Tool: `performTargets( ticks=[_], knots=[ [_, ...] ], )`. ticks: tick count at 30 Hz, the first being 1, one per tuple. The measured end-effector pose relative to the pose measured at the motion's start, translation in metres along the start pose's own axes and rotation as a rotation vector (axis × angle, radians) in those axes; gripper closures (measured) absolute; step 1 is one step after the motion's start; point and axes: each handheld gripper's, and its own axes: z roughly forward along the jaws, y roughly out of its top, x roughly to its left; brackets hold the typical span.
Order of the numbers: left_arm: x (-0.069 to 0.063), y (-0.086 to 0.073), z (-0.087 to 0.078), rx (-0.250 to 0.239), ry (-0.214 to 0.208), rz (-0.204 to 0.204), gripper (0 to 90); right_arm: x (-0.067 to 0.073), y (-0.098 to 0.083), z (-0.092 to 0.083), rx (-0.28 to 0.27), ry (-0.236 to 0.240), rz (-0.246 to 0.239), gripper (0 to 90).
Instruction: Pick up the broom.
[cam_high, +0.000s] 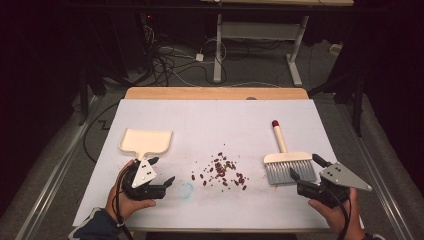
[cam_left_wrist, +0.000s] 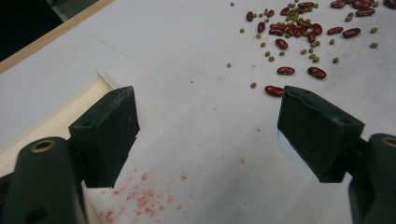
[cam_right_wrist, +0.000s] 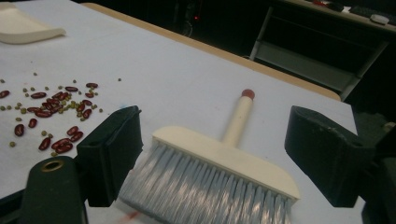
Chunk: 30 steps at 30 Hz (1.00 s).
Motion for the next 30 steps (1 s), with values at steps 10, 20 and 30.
performTargets(
  ticks=[10, 20, 30],
  knots=[
    [-0.002, 0.0, 0.003, 0.011, -0.016, 0.027, 19.7, -0.005, 0.003, 0.005, 0.03, -0.008, -0.009, 19.5],
    [-0.004, -0.002, 0.005, 0.04, -0.039, 0.033, 19.7, -0.037, 0.032, 0.054, 0.249, 0.006, 0.041, 20.8],
    [-0.004, -0.006, 0.004, 0.054, -0.064, 0.026, 19.9, -0.06, 0.049, 0.161, 0.573, 0.045, 0.142, 33.0]
  ],
)
